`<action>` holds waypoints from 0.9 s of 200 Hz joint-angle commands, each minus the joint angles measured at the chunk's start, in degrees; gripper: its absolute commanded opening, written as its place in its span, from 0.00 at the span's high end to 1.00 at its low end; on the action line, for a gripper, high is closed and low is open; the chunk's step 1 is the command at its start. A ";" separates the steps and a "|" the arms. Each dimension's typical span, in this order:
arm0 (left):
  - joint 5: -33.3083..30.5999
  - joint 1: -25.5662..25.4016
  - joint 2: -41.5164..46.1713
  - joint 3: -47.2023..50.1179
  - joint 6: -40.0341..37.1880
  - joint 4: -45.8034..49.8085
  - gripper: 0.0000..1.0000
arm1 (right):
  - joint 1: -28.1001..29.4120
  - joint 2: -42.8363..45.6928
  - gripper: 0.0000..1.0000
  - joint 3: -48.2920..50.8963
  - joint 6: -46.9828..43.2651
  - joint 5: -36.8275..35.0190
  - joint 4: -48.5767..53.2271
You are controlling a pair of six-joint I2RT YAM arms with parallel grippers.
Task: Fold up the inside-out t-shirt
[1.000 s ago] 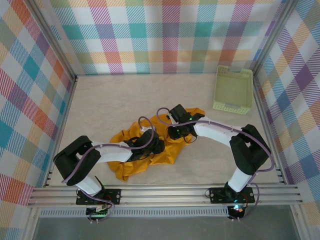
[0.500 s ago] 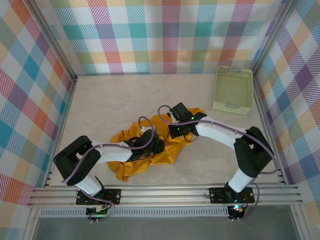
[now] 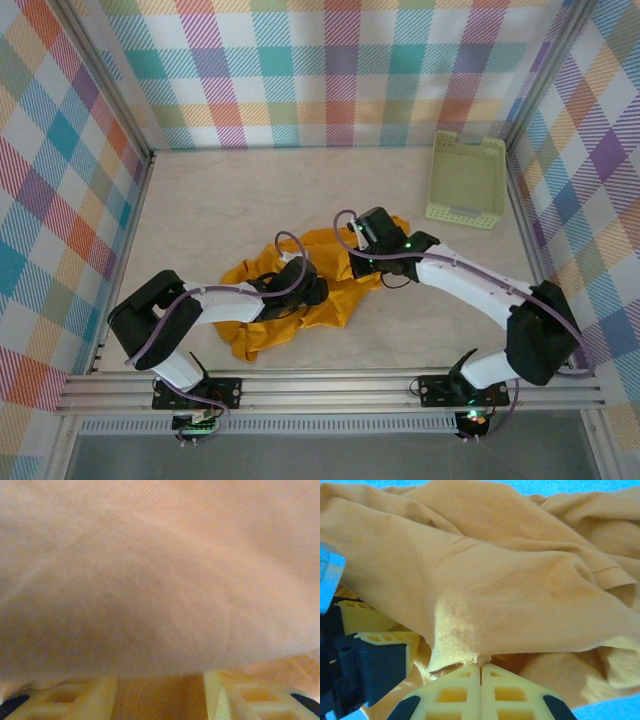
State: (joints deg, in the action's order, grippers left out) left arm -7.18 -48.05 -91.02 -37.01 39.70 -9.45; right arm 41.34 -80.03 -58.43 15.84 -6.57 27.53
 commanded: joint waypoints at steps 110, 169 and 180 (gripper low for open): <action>-2.75 2.31 -1.00 2.50 -0.26 5.72 0.50 | 0.21 20.31 1.00 0.80 3.07 -3.59 9.24; -1.41 2.07 4.36 0.11 -4.60 10.67 0.47 | 1.63 22.22 1.00 -6.20 2.80 2.22 9.46; -0.70 1.94 6.64 -0.22 -5.88 11.74 0.45 | 1.56 20.94 1.00 -6.41 3.06 -1.69 9.83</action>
State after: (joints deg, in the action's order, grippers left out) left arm -6.98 -47.31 -88.99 -37.06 37.45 -6.44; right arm 42.59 -58.37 -60.69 18.63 -4.95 38.15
